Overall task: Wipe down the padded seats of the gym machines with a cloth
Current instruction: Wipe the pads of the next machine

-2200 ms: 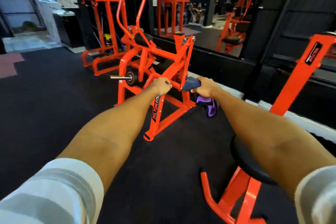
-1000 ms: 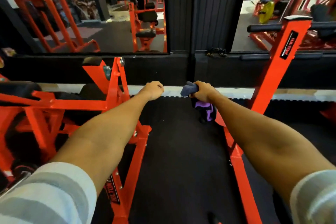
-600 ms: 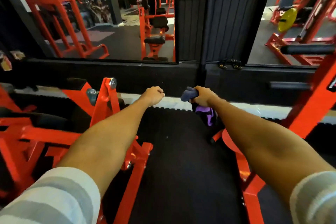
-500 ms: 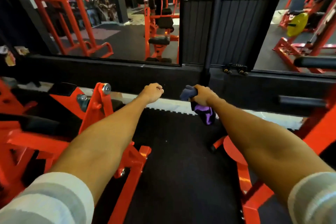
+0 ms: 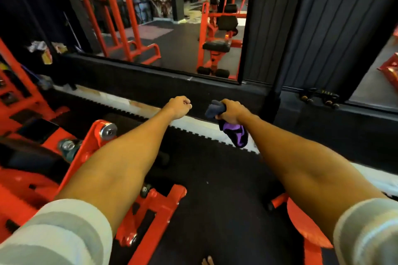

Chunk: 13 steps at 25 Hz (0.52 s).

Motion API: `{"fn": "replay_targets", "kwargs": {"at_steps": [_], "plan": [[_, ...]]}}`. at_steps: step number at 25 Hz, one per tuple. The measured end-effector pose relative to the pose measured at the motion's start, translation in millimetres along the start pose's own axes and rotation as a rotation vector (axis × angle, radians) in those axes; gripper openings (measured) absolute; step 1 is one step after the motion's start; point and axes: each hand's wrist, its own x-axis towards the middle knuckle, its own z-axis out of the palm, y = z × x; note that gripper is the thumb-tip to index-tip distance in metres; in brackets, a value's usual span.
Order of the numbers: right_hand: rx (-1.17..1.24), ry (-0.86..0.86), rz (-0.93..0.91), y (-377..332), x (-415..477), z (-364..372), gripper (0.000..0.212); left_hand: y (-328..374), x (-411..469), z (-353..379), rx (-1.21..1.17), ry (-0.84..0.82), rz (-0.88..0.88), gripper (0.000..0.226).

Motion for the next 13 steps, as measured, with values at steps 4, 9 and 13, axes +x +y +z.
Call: {"fn": "replay_targets", "kwargs": {"at_steps": [4, 9, 13], "plan": [[0.022, -0.076, -0.072, -14, 87, -3, 0.041, -24, 73, -29, -0.01, 0.067, -0.085, 0.03], [-0.005, -0.107, -0.171, -35, 180, -7, 0.044, -55, 133, -52, -0.012, 0.119, -0.167, 0.031], [-0.036, -0.17, -0.255, -61, 254, 3, 0.047, -86, 161, -71, -0.014, 0.205, -0.256, 0.027]]}}
